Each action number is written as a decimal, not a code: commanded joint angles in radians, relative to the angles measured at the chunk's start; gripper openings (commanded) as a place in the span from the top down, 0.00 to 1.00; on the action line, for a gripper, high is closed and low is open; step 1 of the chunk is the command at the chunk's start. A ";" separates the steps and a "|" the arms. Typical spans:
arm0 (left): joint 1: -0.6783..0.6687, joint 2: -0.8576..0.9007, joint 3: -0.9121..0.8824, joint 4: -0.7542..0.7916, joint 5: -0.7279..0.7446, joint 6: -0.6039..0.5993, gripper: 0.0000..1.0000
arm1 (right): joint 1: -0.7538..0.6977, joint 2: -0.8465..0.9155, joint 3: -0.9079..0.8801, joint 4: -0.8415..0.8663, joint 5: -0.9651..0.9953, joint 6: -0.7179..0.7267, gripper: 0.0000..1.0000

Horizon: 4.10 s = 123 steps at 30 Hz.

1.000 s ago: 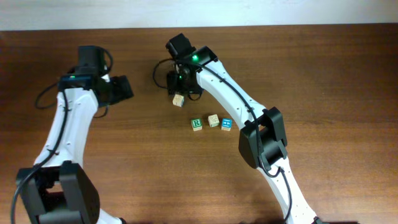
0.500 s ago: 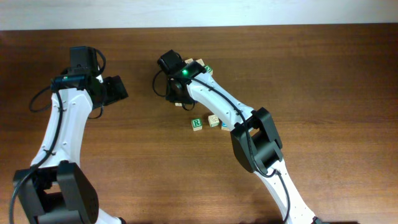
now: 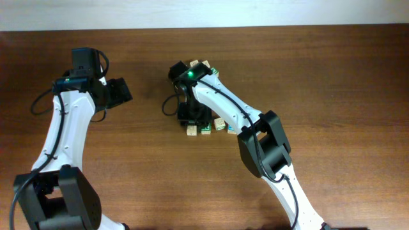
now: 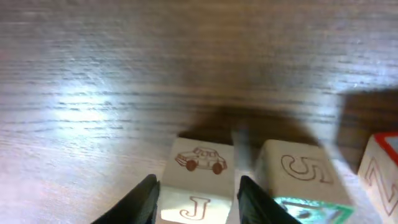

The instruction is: Rotate 4 blocks

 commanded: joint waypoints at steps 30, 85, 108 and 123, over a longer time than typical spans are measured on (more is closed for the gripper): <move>-0.274 -0.018 0.133 -0.139 0.010 -0.041 0.00 | -0.323 -0.629 -0.173 -0.047 0.003 -0.291 0.78; -0.377 0.166 0.133 -0.114 -0.015 -0.137 0.75 | -0.276 -0.423 -0.761 0.467 -0.121 -0.171 0.96; -0.122 0.166 0.326 -0.163 -0.019 -0.048 0.73 | -0.054 -0.409 -0.539 0.623 0.150 0.014 0.80; -0.124 0.166 0.326 -0.188 -0.014 -0.051 0.73 | 0.049 -0.294 -0.539 0.624 0.206 0.024 0.76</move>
